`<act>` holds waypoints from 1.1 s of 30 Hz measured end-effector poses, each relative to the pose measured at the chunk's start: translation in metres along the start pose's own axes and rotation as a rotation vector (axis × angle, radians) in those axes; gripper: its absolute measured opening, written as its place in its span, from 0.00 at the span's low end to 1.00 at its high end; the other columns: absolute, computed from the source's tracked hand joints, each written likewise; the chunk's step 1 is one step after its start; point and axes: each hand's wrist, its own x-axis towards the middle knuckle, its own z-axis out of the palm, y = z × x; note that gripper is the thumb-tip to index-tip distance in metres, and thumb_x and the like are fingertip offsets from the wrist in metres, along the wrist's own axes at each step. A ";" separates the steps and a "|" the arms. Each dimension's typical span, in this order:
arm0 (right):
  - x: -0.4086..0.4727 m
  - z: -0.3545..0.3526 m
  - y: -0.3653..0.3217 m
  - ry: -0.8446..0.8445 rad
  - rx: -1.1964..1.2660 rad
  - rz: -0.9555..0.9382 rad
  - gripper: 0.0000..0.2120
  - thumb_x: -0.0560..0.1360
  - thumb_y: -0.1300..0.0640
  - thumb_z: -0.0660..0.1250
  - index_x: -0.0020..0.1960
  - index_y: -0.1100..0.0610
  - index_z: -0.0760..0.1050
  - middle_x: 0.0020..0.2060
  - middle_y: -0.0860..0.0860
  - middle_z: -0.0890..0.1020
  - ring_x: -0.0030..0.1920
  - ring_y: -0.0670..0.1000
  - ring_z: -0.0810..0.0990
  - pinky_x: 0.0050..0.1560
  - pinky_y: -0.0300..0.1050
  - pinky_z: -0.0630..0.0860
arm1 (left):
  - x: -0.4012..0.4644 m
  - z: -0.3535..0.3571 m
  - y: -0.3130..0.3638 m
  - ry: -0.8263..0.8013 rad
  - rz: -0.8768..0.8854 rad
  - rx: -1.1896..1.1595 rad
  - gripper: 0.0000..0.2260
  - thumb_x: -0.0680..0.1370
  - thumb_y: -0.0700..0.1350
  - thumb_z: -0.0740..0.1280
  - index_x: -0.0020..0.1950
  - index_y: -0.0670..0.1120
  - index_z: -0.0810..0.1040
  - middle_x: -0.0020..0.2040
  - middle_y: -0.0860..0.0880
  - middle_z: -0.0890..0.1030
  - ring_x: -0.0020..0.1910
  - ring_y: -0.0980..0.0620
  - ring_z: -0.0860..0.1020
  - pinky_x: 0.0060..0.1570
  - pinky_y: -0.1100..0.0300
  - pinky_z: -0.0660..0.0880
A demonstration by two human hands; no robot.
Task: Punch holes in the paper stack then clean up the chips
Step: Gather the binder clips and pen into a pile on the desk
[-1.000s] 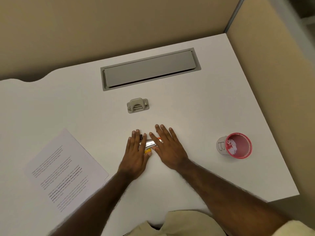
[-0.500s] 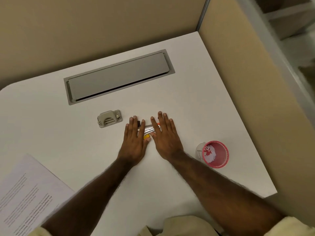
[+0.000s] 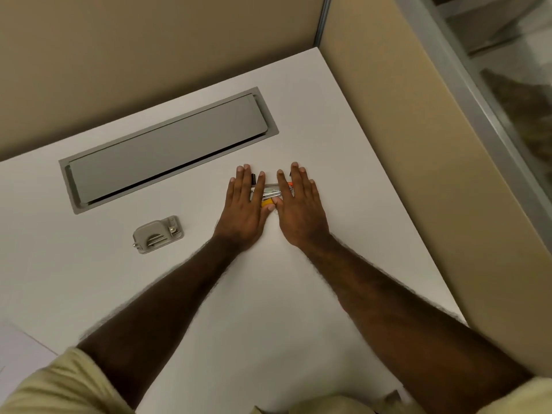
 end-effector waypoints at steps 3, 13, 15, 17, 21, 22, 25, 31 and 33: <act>0.013 -0.010 0.011 -0.004 -0.008 0.004 0.36 0.87 0.41 0.56 0.87 0.52 0.43 0.86 0.57 0.43 0.86 0.60 0.42 0.85 0.56 0.47 | 0.018 -0.003 0.004 0.004 0.036 0.015 0.34 0.86 0.62 0.45 0.88 0.47 0.42 0.87 0.42 0.37 0.86 0.43 0.35 0.84 0.48 0.35; 0.038 -0.029 0.056 0.085 0.125 -0.062 0.31 0.87 0.45 0.58 0.86 0.54 0.55 0.86 0.58 0.52 0.86 0.59 0.50 0.84 0.56 0.54 | 0.067 -0.019 0.027 -0.056 0.128 0.031 0.35 0.86 0.62 0.46 0.88 0.45 0.42 0.87 0.39 0.38 0.86 0.41 0.36 0.85 0.45 0.37; 0.036 -0.034 0.066 0.090 0.219 -0.107 0.32 0.86 0.44 0.61 0.85 0.55 0.57 0.86 0.58 0.53 0.85 0.59 0.52 0.83 0.57 0.57 | 0.070 -0.024 0.027 -0.066 0.148 -0.014 0.36 0.86 0.63 0.49 0.88 0.46 0.42 0.87 0.40 0.38 0.86 0.42 0.36 0.85 0.45 0.38; 0.033 -0.037 0.077 0.090 0.325 -0.152 0.36 0.83 0.42 0.65 0.85 0.55 0.58 0.85 0.58 0.53 0.85 0.58 0.55 0.82 0.58 0.59 | 0.068 -0.027 0.022 -0.062 0.172 -0.074 0.37 0.86 0.65 0.51 0.88 0.46 0.43 0.88 0.42 0.39 0.87 0.43 0.37 0.86 0.44 0.41; 0.024 -0.036 0.091 0.022 0.401 -0.173 0.55 0.71 0.28 0.72 0.86 0.50 0.52 0.86 0.54 0.47 0.85 0.56 0.52 0.83 0.57 0.58 | 0.043 -0.027 0.003 -0.030 0.245 -0.135 0.40 0.85 0.66 0.54 0.88 0.45 0.43 0.88 0.44 0.41 0.87 0.46 0.38 0.86 0.43 0.44; 0.022 -0.036 0.093 -0.005 0.392 -0.179 0.60 0.66 0.24 0.72 0.86 0.48 0.49 0.86 0.53 0.45 0.86 0.56 0.49 0.83 0.57 0.55 | 0.035 -0.025 -0.002 -0.029 0.270 -0.112 0.42 0.84 0.67 0.56 0.88 0.45 0.42 0.88 0.44 0.41 0.87 0.47 0.38 0.86 0.43 0.44; 0.018 -0.030 0.094 -0.016 0.305 -0.213 0.67 0.60 0.19 0.72 0.86 0.47 0.44 0.86 0.52 0.40 0.86 0.56 0.42 0.83 0.58 0.46 | 0.015 -0.017 -0.012 -0.030 0.330 -0.020 0.48 0.82 0.69 0.63 0.88 0.45 0.42 0.88 0.43 0.40 0.87 0.46 0.37 0.86 0.41 0.44; 0.015 -0.021 0.084 0.069 0.236 -0.194 0.65 0.63 0.20 0.70 0.86 0.50 0.46 0.86 0.55 0.44 0.86 0.59 0.42 0.84 0.66 0.47 | 0.012 -0.006 -0.005 0.013 0.266 0.029 0.50 0.80 0.72 0.62 0.88 0.46 0.41 0.88 0.44 0.38 0.87 0.45 0.36 0.85 0.40 0.42; 0.017 -0.022 0.085 0.085 0.228 -0.188 0.63 0.65 0.21 0.70 0.86 0.51 0.48 0.86 0.56 0.45 0.86 0.59 0.44 0.84 0.65 0.47 | 0.020 -0.005 -0.002 0.016 0.241 0.046 0.49 0.81 0.72 0.60 0.88 0.46 0.40 0.88 0.44 0.38 0.87 0.46 0.36 0.85 0.40 0.42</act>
